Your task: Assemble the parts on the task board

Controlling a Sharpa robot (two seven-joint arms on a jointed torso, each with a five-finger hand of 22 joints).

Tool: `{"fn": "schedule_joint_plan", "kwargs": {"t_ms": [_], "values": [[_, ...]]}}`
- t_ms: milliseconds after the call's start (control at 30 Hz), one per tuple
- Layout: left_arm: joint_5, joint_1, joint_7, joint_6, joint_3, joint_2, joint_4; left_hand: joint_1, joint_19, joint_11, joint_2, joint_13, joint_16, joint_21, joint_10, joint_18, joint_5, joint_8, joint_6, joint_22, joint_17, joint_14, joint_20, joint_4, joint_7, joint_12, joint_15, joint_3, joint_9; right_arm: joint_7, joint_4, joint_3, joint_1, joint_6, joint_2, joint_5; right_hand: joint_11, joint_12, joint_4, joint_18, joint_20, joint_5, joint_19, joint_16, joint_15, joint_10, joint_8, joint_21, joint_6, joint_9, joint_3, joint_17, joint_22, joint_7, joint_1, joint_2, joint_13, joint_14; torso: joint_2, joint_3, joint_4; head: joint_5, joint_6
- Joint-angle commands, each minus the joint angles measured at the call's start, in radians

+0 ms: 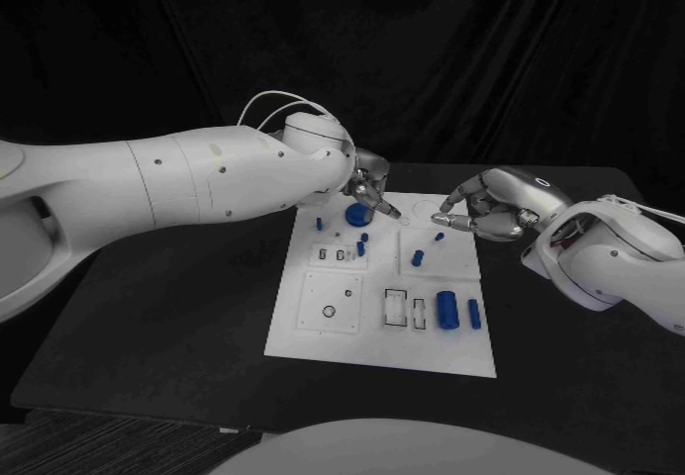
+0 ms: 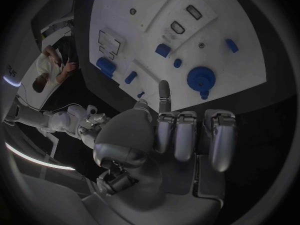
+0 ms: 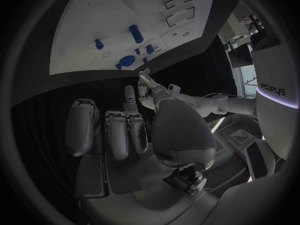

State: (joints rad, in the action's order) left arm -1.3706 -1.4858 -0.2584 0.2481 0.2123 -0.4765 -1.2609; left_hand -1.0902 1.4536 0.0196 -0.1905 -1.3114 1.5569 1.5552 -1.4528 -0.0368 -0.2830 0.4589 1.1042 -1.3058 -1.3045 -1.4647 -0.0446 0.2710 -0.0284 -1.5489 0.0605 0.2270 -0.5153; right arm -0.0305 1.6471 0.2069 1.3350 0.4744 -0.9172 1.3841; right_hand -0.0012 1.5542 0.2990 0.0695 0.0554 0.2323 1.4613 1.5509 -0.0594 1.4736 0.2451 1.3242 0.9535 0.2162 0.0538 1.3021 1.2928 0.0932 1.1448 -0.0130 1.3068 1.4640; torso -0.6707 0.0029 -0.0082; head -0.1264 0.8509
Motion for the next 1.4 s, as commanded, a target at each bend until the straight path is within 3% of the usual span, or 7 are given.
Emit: {"fn": "schedule_joint_plan", "kwargs": {"t_ms": [33, 167, 400, 633, 867, 1167, 1400], "values": [[0.016, 0.01, -0.084, 0.026, -0.001, 0.011, 0.011, 0.007, 0.117, 0.02, 0.019, -0.259, 0.014, 0.016, -0.118, 0.037, 0.033, 0.014, 0.002, -0.265, -0.266, -0.106, 0.011, 0.001, 0.01, -0.022, 0.02, -0.02, -0.032, -0.023, -0.003, -0.001, -0.003, 0.006, 0.004, -0.001, 0.011, 0.017, -0.01, -0.011, 0.002, 0.019, -0.001, 0.02, 0.007, 0.097, 0.018, -0.008, -0.009, 0.015, 0.004, 0.269, 0.202, -0.002, 0.001, 0.012, 0.264, 0.107, -0.005, 0.0002, -0.0063, -0.001, -0.002], [0.019, 0.016, -0.11, 0.021, -0.001, 0.016, 0.006, 0.005, 0.117, 0.029, 0.028, -0.259, 0.014, 0.016, -0.118, 0.037, 0.06, 0.027, 0.022, -0.265, -0.266, -0.106, 0.018, -0.003, 0.02, -0.022, 0.028, -0.03, -0.076, -0.024, -0.005, -0.001, -0.003, 0.007, 0.007, -0.001, 0.011, 0.017, -0.009, -0.011, 0.002, 0.02, -0.002, 0.02, 0.006, 0.097, 0.019, -0.01, -0.01, 0.015, 0.004, 0.269, 0.201, -0.002, 0.002, 0.012, 0.264, 0.107, -0.004, 0.0006, -0.0066, 0.004, 0.006], [0.02, 0.02, -0.138, 0.036, -0.001, 0.009, 0.0, 0.001, 0.117, 0.037, 0.032, -0.259, 0.014, 0.016, -0.118, 0.037, 0.061, 0.042, 0.028, -0.265, -0.266, -0.106, 0.025, -0.007, 0.028, -0.022, 0.035, -0.045, -0.127, -0.028, -0.009, -0.001, -0.003, 0.004, 0.011, -0.001, 0.011, 0.017, -0.009, -0.01, 0.002, 0.02, -0.003, 0.019, 0.006, 0.097, 0.02, -0.013, -0.01, 0.016, 0.004, 0.268, 0.2, -0.002, 0.002, 0.012, 0.264, 0.107, -0.002, -0.001, -0.0101, -0.002, 0.012], [0.021, 0.022, -0.163, -0.004, -0.001, -0.027, -0.028, -0.005, 0.117, 0.04, 0.038, -0.259, 0.014, 0.016, -0.118, 0.037, 0.06, 0.032, 0.03, -0.265, -0.266, -0.106, 0.029, -0.016, 0.031, -0.022, 0.039, -0.055, -0.142, -0.029, -0.013, -0.001, -0.007, -0.001, 0.011, -0.008, 0.012, 0.017, -0.009, -0.01, 0.002, 0.021, -0.005, 0.017, 0.006, 0.097, 0.022, -0.015, -0.01, 0.017, 0.004, 0.265, 0.199, -0.003, 0.003, 0.013, 0.264, 0.106, -0.001, -0.0015, -0.0125, -0.007, 0.018], [0.021, 0.024, -0.172, -0.001, -0.001, -0.046, -0.047, 0.018, 0.117, 0.044, 0.039, -0.259, 0.014, 0.016, -0.118, 0.037, 0.102, 0.025, 0.047, -0.265, -0.266, -0.106, 0.034, -0.003, 0.035, -0.022, 0.044, -0.058, -0.17, -0.031, -0.018, -0.001, -0.012, -0.007, 0.013, -0.011, 0.012, 0.017, -0.009, -0.009, 0.002, 0.023, -0.006, 0.015, 0.007, 0.097, 0.023, -0.019, -0.01, 0.018, 0.004, 0.262, 0.198, -0.003, 0.004, 0.013, 0.264, 0.105, 0.001, -0.0023, -0.0122, -0.012, 0.022], [0.021, 0.032, -0.172, 0.002, -0.001, -0.053, -0.046, 0.027, 0.117, 0.044, 0.039, -0.259, 0.014, 0.016, -0.118, 0.037, 0.112, 0.015, 0.045, -0.265, -0.266, -0.106, 0.035, 0.002, 0.034, -0.022, 0.044, -0.059, -0.174, -0.033, -0.022, -0.001, -0.014, -0.01, 0.014, -0.012, 0.013, 0.017, -0.009, -0.008, 0.002, 0.023, -0.007, 0.014, 0.007, 0.097, 0.024, -0.021, -0.01, 0.019, 0.004, 0.26, 0.198, -0.003, 0.004, 0.013, 0.264, 0.104, 0.003, -0.0036, -0.0068, -0.01, 0.022], [0.021, 0.048, -0.174, 0.006, -0.001, -0.051, -0.04, 0.029, 0.117, 0.04, 0.039, -0.259, 0.014, 0.016, -0.118, 0.037, 0.111, -0.026, 0.034, -0.265, -0.266, -0.106, 0.033, 0.001, 0.027, -0.022, 0.041, -0.066, -0.163, -0.035, -0.023, -0.001, -0.014, -0.013, 0.013, -0.012, 0.013, 0.017, -0.009, -0.008, 0.002, 0.024, -0.008, 0.012, 0.007, 0.097, 0.026, -0.023, -0.009, 0.02, 0.003, 0.258, 0.197, -0.003, 0.005, 0.013, 0.264, 0.104, 0.003, -0.0043, -0.0109, -0.013, 0.022]]}}
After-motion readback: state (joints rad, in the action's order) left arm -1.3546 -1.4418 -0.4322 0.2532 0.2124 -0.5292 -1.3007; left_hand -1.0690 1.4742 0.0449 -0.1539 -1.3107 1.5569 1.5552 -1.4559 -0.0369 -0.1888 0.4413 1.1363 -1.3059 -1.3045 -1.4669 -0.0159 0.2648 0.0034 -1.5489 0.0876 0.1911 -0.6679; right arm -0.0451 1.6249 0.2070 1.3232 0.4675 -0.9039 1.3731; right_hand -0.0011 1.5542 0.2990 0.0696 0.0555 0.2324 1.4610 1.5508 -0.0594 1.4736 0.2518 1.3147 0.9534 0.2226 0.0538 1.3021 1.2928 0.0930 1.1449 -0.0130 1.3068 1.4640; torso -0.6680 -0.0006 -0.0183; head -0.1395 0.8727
